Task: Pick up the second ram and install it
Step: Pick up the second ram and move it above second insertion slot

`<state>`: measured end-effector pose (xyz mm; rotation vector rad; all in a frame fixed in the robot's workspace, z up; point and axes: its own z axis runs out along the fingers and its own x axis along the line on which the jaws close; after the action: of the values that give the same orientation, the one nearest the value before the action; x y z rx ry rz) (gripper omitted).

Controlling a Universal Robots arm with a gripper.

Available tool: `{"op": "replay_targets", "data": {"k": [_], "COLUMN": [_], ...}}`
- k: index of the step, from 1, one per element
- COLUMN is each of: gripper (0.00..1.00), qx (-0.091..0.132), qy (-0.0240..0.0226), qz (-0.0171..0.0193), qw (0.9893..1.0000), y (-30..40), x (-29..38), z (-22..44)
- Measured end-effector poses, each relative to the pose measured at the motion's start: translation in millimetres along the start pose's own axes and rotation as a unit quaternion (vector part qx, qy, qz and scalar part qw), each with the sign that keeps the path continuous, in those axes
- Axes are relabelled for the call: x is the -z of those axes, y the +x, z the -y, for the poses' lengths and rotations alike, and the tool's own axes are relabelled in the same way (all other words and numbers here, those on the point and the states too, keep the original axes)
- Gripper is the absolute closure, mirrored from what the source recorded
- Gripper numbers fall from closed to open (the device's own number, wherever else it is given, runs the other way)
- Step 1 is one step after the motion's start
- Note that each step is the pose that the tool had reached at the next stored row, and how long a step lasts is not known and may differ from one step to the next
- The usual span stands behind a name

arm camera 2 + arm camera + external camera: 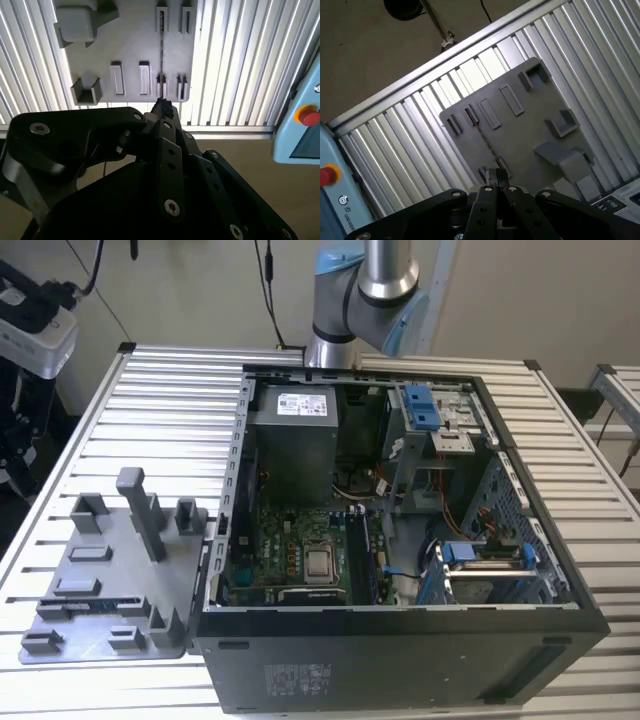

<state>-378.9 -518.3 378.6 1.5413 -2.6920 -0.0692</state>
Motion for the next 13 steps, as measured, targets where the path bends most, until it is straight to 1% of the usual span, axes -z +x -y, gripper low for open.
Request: {"op": "replay_targets", "data": {"k": [3, 6, 8, 10, 13], "gripper": [0.89, 0.89, 0.89, 0.89, 0.89], "qx": [0.027, 0.054, 0.073, 0.091, 0.117], "qy": [0.0006, 0.001, 0.0014, 0.0019, 0.0022], "qz": [-0.0014, -0.0029, -0.0039, -0.0048, -0.0063], "qw": [0.9996, 0.9985, 0.9973, 0.9959, 0.9931], "y": [0.0, 0.0, 0.0, 0.0, 0.0], "x": [-0.7, -1.2, -1.6, -1.8, -2.0], "z": [0.0, 0.1, 0.1, 0.1, 0.1]}}
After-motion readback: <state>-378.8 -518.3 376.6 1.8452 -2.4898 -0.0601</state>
